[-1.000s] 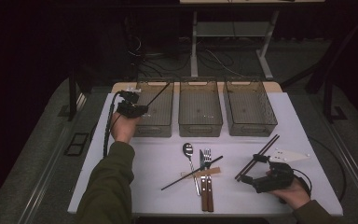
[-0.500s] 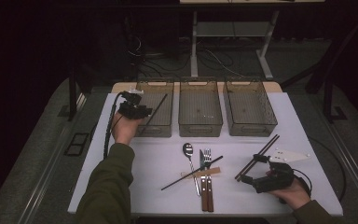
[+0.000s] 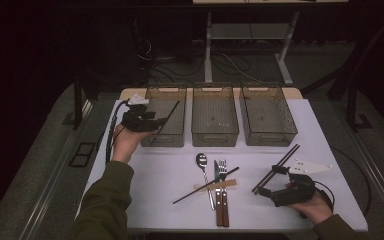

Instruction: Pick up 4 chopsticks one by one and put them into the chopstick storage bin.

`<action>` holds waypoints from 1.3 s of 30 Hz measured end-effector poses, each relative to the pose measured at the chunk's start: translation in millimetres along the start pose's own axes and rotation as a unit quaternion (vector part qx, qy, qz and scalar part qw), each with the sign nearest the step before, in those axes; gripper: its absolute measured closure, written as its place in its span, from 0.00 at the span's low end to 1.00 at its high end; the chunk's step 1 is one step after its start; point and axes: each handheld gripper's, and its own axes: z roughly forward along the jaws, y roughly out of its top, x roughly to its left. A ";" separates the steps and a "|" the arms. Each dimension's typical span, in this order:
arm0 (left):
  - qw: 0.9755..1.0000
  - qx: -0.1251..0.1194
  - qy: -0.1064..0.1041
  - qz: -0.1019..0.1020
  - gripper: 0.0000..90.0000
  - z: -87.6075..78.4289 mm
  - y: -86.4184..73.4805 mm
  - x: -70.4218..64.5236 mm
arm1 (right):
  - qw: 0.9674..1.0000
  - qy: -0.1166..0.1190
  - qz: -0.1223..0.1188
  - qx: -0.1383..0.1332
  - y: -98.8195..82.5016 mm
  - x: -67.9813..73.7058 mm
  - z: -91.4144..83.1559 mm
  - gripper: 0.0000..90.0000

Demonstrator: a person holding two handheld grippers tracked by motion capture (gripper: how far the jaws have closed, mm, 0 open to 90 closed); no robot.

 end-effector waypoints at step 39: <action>0.988 0.009 -0.133 0.075 0.32 -16.7 -74.3 -117.6 | 1.000 -0.005 0.004 -0.003 -1.1 -1.6 -1.2 0.01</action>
